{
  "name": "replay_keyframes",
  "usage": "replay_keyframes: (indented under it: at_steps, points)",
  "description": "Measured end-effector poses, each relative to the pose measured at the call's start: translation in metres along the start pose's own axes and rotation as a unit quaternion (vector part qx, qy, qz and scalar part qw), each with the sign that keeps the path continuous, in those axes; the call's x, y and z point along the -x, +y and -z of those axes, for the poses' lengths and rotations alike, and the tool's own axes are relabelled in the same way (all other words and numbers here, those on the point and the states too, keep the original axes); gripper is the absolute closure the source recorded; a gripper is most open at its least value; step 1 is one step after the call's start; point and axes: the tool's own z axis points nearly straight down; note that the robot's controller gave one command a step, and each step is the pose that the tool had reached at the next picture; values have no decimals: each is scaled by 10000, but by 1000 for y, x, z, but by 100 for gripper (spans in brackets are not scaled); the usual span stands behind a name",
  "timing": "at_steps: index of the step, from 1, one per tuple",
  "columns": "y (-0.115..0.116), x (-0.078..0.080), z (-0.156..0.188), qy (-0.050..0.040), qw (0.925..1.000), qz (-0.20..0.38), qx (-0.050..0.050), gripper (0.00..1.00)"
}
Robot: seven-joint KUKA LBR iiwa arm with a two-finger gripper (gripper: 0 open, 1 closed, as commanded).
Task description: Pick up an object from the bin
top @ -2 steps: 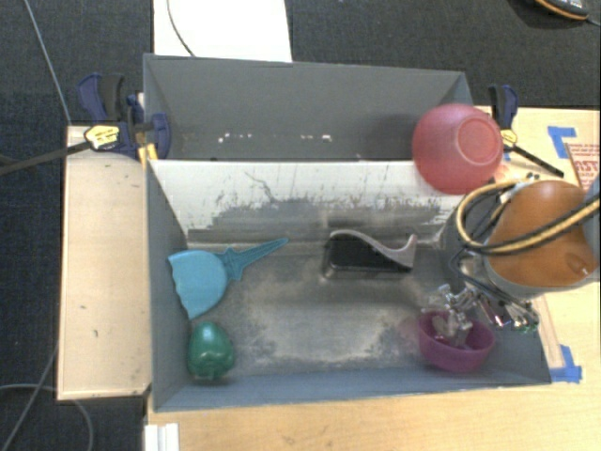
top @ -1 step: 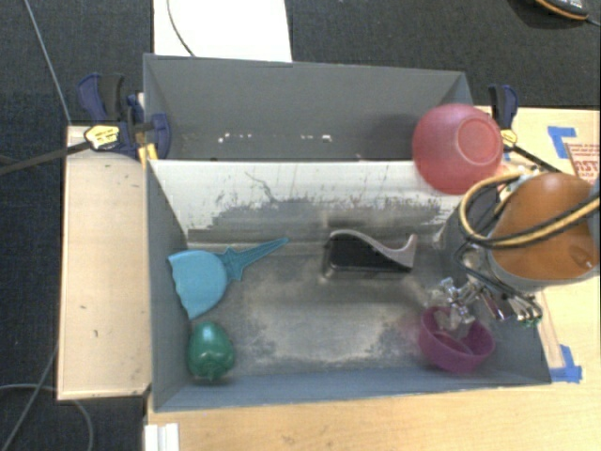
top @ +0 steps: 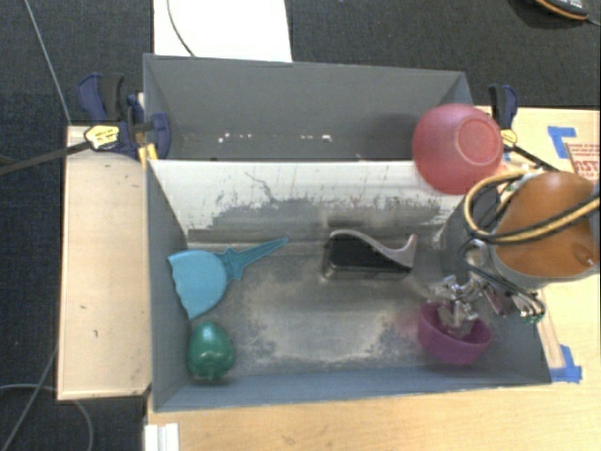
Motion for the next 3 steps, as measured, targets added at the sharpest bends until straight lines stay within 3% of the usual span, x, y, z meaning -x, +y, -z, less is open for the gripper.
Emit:
replay_keyframes:
  at_steps: [1, 2, 3]
  points:
    - [21, 4, 0, -1, 9855, -1696, 8, 100]
    - [-6, 14, 0, -26, 10000, -69, -7, 100]
    - [20, 13, 63, -56, 9888, -1490, -6, 100]
